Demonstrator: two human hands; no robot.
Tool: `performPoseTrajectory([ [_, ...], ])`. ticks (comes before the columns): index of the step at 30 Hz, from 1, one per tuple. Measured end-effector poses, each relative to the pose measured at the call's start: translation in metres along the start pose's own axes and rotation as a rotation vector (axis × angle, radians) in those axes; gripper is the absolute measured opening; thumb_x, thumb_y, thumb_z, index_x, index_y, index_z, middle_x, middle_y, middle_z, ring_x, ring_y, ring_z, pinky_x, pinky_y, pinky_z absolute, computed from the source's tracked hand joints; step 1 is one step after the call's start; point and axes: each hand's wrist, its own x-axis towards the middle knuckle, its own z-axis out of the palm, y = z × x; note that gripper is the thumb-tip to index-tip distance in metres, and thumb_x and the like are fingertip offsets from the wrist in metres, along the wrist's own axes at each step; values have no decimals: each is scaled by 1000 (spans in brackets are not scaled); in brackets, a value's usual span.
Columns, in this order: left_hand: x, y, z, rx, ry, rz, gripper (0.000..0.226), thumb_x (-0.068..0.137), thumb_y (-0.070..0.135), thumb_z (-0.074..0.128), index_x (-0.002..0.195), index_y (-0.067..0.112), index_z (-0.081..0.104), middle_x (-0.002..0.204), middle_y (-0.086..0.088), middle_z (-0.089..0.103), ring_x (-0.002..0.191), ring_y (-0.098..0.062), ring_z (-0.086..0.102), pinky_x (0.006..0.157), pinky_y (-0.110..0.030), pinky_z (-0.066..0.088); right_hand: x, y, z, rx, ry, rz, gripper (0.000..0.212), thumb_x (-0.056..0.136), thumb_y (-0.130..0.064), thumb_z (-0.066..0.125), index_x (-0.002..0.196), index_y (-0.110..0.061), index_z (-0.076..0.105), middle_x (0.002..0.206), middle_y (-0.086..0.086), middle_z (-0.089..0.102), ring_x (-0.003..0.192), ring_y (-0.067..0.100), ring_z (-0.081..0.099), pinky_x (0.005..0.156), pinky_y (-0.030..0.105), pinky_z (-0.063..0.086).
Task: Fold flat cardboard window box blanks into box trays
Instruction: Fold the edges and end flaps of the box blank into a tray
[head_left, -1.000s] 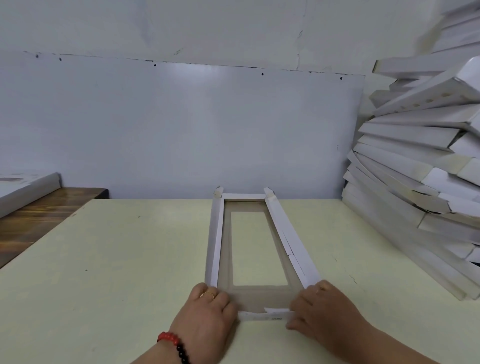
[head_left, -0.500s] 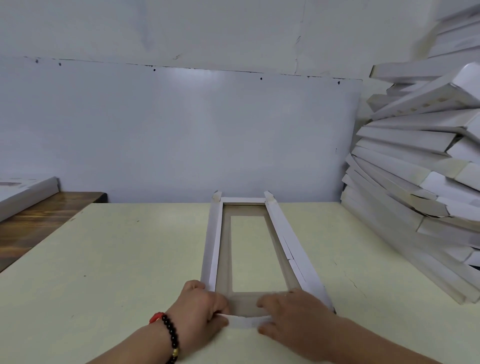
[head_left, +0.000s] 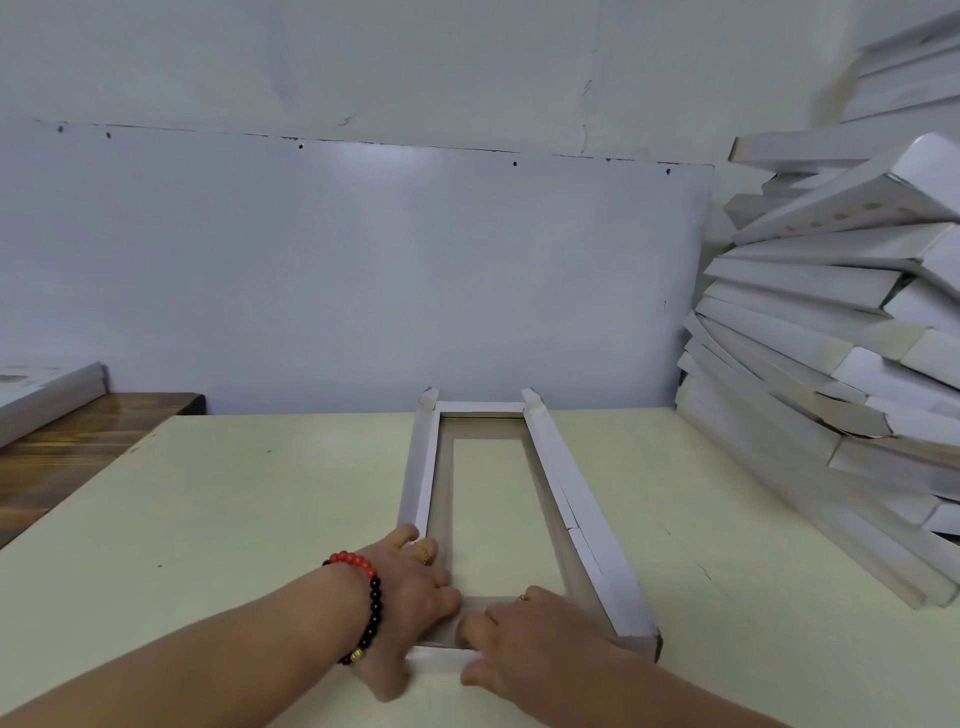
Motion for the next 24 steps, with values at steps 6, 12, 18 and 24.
performPoseTrajectory([
  [6, -3, -12, 2, 47, -19, 3, 64, 73, 53, 60, 130, 30, 44, 137, 3, 38, 128, -24, 26, 114, -42, 14, -2, 1, 5, 50, 78, 8, 36, 103, -42, 33, 119, -13, 47, 105, 13, 59, 91, 33, 60, 80, 45, 38],
  [12, 8, -24, 0, -292, -238, -214, 101, 57, 86, 51, 144, 46, 19, 154, 9, 26, 146, -17, 8, 118, -42, 8, 1, 2, 8, 19, 76, -7, 39, 102, -43, 29, 122, -13, 45, 107, 16, 59, 89, 33, 61, 74, 42, 32],
  [18, 39, -24, 4, -76, -148, -275, 49, 90, 28, 50, 139, 30, 41, 142, 8, 46, 126, -23, 35, 99, -38, 29, 3, 2, 9, 52, 63, 22, 32, 103, -40, 32, 119, -16, 45, 105, 14, 58, 87, 31, 59, 75, 42, 33],
  [24, 54, -29, 0, 191, -139, -308, 45, 86, 21, 63, 128, 15, 51, 128, -6, 56, 125, -28, 36, 99, -40, 29, 3, 0, 5, 146, 40, 94, 36, 100, -46, 34, 119, -17, 45, 111, 13, 61, 94, 32, 59, 84, 44, 35],
])
